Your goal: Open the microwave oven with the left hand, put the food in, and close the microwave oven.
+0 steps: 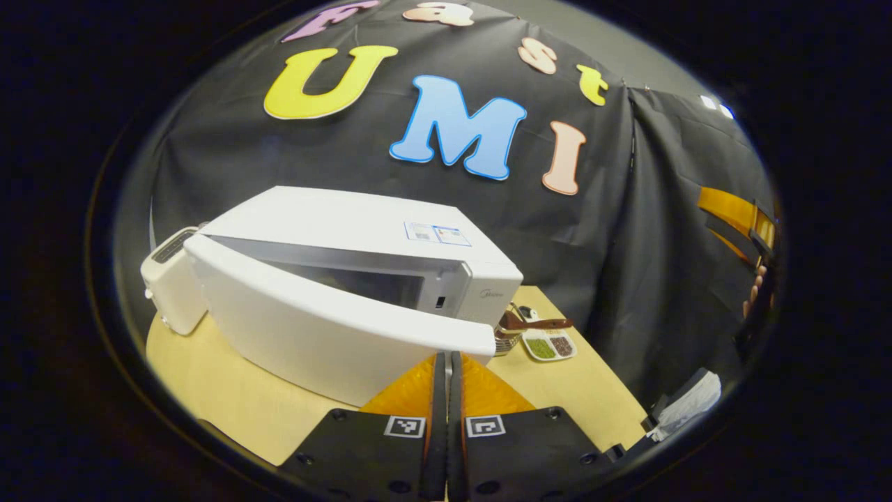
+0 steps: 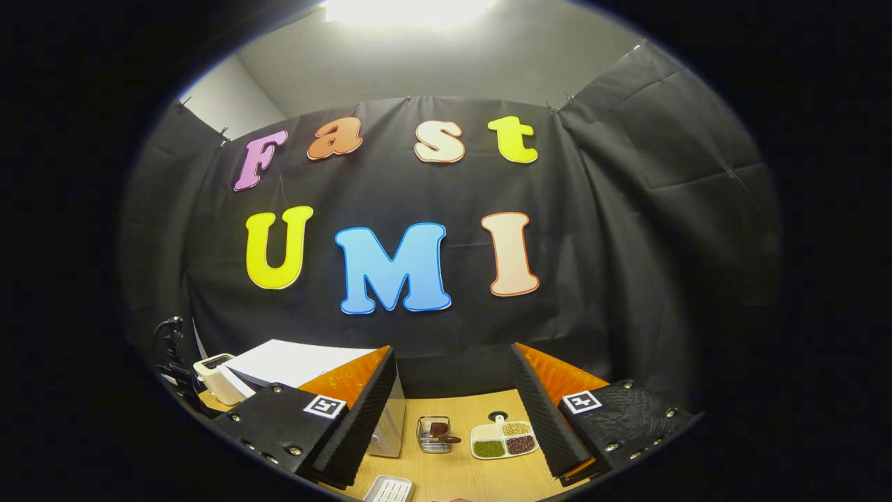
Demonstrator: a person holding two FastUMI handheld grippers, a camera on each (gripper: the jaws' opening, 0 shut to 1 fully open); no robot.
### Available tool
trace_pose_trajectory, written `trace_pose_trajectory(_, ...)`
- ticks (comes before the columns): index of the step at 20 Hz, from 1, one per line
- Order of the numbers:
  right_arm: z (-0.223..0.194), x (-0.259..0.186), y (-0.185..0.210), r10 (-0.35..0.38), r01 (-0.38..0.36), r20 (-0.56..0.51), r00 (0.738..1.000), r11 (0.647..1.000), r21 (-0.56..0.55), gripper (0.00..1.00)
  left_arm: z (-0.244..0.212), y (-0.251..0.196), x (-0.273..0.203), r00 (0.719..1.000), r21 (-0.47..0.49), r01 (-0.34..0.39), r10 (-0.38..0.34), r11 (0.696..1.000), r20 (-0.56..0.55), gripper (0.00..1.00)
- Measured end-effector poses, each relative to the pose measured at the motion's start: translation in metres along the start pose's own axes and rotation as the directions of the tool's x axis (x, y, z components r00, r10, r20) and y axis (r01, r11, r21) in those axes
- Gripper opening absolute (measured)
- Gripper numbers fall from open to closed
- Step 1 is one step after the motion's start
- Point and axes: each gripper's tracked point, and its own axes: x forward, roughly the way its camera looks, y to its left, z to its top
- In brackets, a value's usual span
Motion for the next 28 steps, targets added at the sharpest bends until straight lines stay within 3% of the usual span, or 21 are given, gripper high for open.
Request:
trace_pose_trajectory(14,-0.018,0.02,-0.021,-0.018,0.019,-0.043,0.999,0.999,0.028,0.97,0.023,-0.006,0.053,1.0,-0.055,-0.001,0.003,0.998,0.02,0.07)
trace_pose_trajectory(28,-0.026,0.032,-0.033,-0.056,0.058,-0.063,0.996,0.998,0.027,0.97,0.035,-0.005,0.084,1.0,-0.043,-0.01,0.011,0.999,0.027,0.07)
